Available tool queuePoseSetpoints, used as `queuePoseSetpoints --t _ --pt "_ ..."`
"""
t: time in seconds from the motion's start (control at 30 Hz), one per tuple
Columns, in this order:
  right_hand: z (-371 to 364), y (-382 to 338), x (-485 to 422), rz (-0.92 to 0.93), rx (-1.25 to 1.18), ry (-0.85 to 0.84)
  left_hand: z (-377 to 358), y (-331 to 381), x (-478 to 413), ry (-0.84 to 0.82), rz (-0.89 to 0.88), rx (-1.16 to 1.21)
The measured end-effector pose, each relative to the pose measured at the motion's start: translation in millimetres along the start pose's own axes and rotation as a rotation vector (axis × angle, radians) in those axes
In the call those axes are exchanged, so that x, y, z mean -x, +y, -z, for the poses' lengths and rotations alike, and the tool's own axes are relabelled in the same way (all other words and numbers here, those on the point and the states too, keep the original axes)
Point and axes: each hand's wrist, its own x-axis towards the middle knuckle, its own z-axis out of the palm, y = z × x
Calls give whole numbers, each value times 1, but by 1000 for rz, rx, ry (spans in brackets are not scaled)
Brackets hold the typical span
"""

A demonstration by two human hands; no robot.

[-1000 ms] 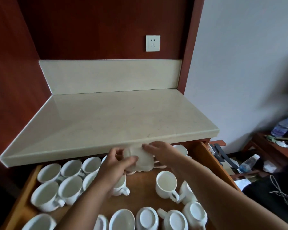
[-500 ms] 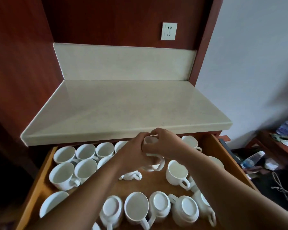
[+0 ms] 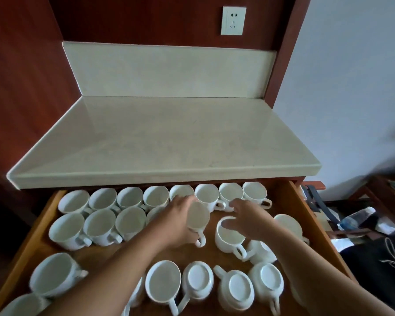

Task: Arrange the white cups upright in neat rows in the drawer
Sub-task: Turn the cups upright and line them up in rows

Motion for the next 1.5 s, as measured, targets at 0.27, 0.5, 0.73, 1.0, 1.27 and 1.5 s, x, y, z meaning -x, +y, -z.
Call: queuePoseSetpoints --t 0.27,0.5,0.73,1.0,1.27,1.5 --pt "-32 19 -4 49 23 -55 -36 -5 -12 10 -28 -167" --pt "-38 26 -5 74 37 -48 -54 -3 -12 44 12 -228" --pt "-43 29 -7 67 30 -30 -61 1 -6 130 28 -293" --pt "-44 14 -18 112 -8 7 -54 -3 0 191 -180 -289" --pt "-44 29 -16 65 -24 44 -50 -15 3 139 -333 -355" --pt "-48 27 -22 84 -76 77 -57 -16 2 205 -262 -299"
